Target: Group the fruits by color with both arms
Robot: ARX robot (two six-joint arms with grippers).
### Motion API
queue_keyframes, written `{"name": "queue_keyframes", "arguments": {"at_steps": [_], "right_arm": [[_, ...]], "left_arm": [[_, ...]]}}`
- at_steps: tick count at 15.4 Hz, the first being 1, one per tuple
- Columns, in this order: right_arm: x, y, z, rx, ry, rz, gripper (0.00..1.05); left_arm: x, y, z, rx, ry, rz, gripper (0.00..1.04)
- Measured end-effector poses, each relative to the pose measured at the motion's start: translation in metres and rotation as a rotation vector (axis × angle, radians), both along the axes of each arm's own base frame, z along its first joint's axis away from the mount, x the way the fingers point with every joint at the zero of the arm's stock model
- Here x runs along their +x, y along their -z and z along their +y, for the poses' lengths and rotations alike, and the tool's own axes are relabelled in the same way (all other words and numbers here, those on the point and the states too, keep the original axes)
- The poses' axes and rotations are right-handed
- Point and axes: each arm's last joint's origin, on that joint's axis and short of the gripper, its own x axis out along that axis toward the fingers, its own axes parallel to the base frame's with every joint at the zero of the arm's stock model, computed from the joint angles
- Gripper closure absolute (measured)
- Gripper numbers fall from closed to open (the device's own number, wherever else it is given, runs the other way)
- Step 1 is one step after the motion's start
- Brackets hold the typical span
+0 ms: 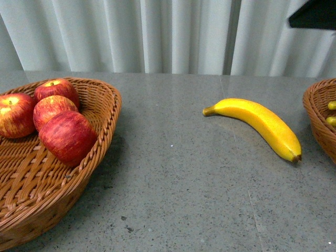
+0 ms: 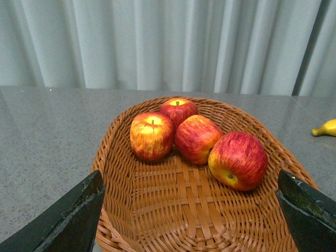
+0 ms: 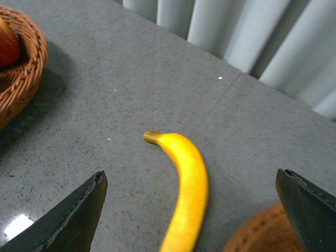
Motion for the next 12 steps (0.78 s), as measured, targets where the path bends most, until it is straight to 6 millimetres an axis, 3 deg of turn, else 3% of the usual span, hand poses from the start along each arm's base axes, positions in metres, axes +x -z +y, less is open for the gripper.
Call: {"name": "queue_keyframes", "arguments": {"at_steps": [1, 2, 4, 8, 12], "right_arm": [[0.032, 0.032, 0.069, -0.048, -0.081, 0.09, 0.07], [0.051, 0.051, 0.091, -0.094, -0.087, 0.142, 0.07], [0.065, 0.068, 0.098, -0.135, -0.087, 0.188, 0.07], [0.089, 0.075, 0.101, -0.207, -0.044, 0.202, 0.07], [0.108, 0.092, 0.092, -0.312, -0.012, 0.274, 0.07]], "left_arm": [[0.0, 0.0, 0.0, 0.0, 0.0, 0.0, 0.07], [0.0, 0.0, 0.0, 0.0, 0.0, 0.0, 0.07], [0.0, 0.0, 0.0, 0.0, 0.0, 0.0, 0.07], [0.0, 0.0, 0.0, 0.0, 0.0, 0.0, 0.07], [0.0, 0.0, 0.0, 0.0, 0.0, 0.0, 0.07]]}}
